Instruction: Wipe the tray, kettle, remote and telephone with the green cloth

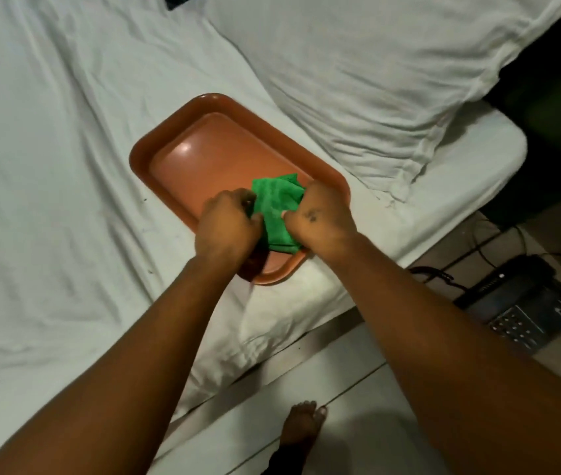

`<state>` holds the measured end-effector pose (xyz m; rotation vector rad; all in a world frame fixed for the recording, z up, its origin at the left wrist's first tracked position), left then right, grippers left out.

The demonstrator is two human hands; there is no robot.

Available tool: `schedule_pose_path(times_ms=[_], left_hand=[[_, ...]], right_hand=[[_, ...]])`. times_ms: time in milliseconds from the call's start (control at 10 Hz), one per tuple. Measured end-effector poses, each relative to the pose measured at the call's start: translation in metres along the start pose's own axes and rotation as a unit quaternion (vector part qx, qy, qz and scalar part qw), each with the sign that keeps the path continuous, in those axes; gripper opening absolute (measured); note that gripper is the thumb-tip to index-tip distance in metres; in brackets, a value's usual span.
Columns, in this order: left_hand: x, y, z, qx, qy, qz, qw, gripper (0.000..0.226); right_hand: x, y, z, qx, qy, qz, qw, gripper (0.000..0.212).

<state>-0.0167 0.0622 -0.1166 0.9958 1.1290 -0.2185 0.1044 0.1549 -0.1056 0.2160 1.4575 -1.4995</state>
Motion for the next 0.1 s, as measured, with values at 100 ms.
schedule_pose_path(times_ms=[100], left_hand=[[0.0014,0.0155,0.0053,0.063,0.041,-0.064,0.995,0.038]], right_hand=[[-0.0152,0.0177,0.0122,0.0,0.075,-0.034,0.997,0.043]])
Point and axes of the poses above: each hand's wrist, its own z-axis away from the middle knuckle, its own x-axis out of the palm, y = z × x, the point moved 3 cm from there along -z, towards the middle knuckle
